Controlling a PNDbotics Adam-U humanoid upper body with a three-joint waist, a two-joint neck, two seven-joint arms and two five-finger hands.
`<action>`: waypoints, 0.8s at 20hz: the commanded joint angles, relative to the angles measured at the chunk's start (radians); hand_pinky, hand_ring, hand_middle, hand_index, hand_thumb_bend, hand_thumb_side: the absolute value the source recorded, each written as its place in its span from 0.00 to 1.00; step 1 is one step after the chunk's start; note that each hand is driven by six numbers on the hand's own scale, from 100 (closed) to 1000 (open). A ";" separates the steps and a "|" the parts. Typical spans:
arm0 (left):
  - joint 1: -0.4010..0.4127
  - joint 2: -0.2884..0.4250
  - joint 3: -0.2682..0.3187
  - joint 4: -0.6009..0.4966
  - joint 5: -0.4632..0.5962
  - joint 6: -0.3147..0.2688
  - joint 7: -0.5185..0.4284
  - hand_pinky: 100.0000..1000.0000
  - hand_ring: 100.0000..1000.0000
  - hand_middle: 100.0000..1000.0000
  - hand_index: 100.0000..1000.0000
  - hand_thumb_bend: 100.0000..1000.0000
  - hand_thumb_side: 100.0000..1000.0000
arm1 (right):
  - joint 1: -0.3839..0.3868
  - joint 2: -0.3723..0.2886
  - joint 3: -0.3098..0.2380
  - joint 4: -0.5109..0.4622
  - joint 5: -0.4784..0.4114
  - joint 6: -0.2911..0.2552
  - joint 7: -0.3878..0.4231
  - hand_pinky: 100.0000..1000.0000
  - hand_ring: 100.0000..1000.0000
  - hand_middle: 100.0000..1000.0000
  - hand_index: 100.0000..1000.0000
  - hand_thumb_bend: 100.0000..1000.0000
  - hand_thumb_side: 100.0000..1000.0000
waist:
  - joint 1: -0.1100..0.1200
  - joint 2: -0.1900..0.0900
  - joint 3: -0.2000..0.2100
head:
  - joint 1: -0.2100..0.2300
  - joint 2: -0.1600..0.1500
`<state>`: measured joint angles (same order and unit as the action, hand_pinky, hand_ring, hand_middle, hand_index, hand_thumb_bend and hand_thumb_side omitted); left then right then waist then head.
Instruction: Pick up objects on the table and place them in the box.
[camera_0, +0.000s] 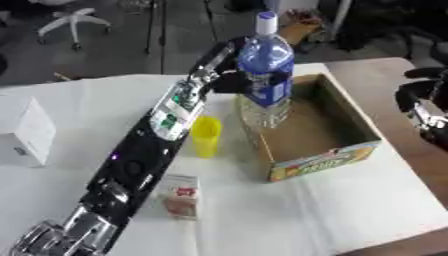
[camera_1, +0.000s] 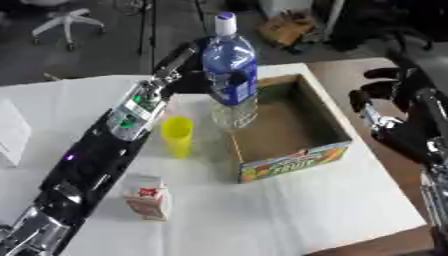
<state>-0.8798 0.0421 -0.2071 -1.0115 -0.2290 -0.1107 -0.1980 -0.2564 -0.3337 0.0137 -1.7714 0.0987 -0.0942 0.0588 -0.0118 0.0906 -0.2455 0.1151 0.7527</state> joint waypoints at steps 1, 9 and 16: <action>-0.030 -0.014 0.017 0.024 -0.001 -0.054 -0.023 0.48 0.75 0.48 0.72 0.31 0.44 | -0.017 -0.012 -0.001 -0.021 -0.008 -0.003 0.004 0.73 0.68 0.71 1.00 0.37 0.32 | -0.005 -0.009 -0.007 | 0.004 -0.009; -0.023 -0.025 0.010 0.045 0.011 -0.159 -0.098 0.50 0.77 0.52 0.76 0.47 0.51 | -0.016 -0.011 0.000 -0.020 -0.008 -0.003 0.005 0.73 0.68 0.71 1.00 0.37 0.33 | -0.003 -0.007 -0.014 | 0.002 -0.009; -0.035 -0.029 0.060 0.004 0.050 -0.228 -0.018 0.50 0.74 0.50 0.74 0.42 0.44 | -0.018 -0.009 0.002 -0.018 -0.010 -0.003 0.006 0.73 0.68 0.71 1.00 0.37 0.33 | -0.003 -0.007 -0.027 | 0.004 -0.012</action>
<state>-0.8836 0.0122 -0.1615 -0.9779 -0.1900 -0.3241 -0.2345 -0.2595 -0.3309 0.0195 -1.7719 0.0951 -0.0957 0.0618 -0.0111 0.0934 -0.2708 0.1183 0.7521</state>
